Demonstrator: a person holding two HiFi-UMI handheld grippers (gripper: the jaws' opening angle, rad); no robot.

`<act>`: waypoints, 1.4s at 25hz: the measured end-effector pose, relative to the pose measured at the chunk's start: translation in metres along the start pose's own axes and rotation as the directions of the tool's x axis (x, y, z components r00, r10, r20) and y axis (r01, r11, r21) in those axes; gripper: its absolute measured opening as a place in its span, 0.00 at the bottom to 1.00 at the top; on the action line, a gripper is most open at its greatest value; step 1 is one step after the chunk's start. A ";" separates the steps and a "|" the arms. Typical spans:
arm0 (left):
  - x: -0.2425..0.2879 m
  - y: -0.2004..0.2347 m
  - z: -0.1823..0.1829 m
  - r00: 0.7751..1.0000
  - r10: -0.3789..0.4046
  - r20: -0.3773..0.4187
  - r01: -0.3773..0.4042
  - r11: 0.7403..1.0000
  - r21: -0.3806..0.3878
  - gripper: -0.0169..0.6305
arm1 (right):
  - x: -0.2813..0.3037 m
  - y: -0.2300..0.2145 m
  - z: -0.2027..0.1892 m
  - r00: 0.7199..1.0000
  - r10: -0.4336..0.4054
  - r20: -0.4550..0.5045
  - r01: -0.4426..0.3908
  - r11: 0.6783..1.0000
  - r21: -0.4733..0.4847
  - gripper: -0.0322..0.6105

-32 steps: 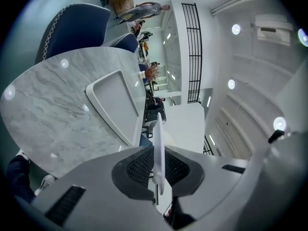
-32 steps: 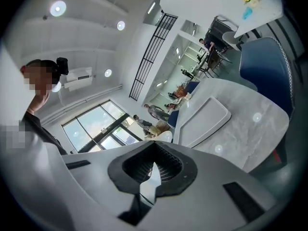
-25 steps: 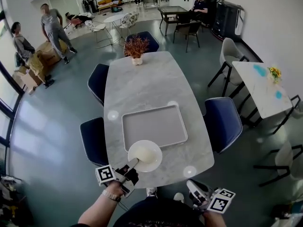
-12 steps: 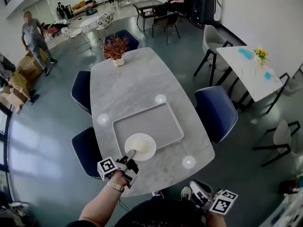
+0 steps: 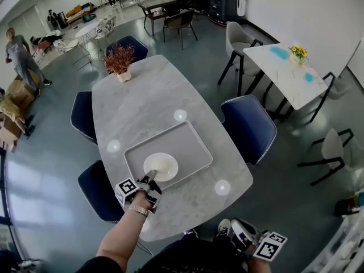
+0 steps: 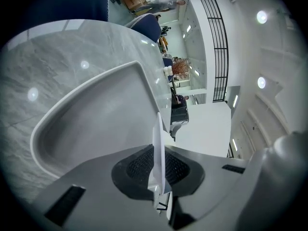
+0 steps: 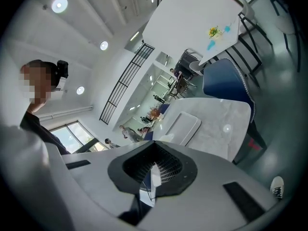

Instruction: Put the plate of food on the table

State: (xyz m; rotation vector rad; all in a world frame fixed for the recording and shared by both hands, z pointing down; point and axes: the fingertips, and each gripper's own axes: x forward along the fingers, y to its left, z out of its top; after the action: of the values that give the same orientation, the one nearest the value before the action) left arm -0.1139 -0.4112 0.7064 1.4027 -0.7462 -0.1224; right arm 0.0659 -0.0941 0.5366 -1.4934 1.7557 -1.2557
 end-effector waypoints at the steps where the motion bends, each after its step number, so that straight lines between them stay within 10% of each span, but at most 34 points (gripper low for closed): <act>1: 0.004 0.001 0.002 1.000 0.006 0.001 -0.006 1.000 -0.002 0.08 | 0.000 -0.001 -0.002 1.000 -0.005 0.001 0.005 1.000 0.005 0.07; 35: 0.063 0.019 0.026 0.968 0.249 -0.040 -0.237 0.953 0.191 0.07 | 0.001 -0.013 -0.008 0.999 -0.038 -0.007 0.038 0.998 0.059 0.07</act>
State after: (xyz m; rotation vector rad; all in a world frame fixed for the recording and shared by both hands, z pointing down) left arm -0.0863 -0.4610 0.7488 1.4702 -0.8885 0.1876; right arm 0.0652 -0.0919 0.5521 -1.4975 1.6864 -1.3213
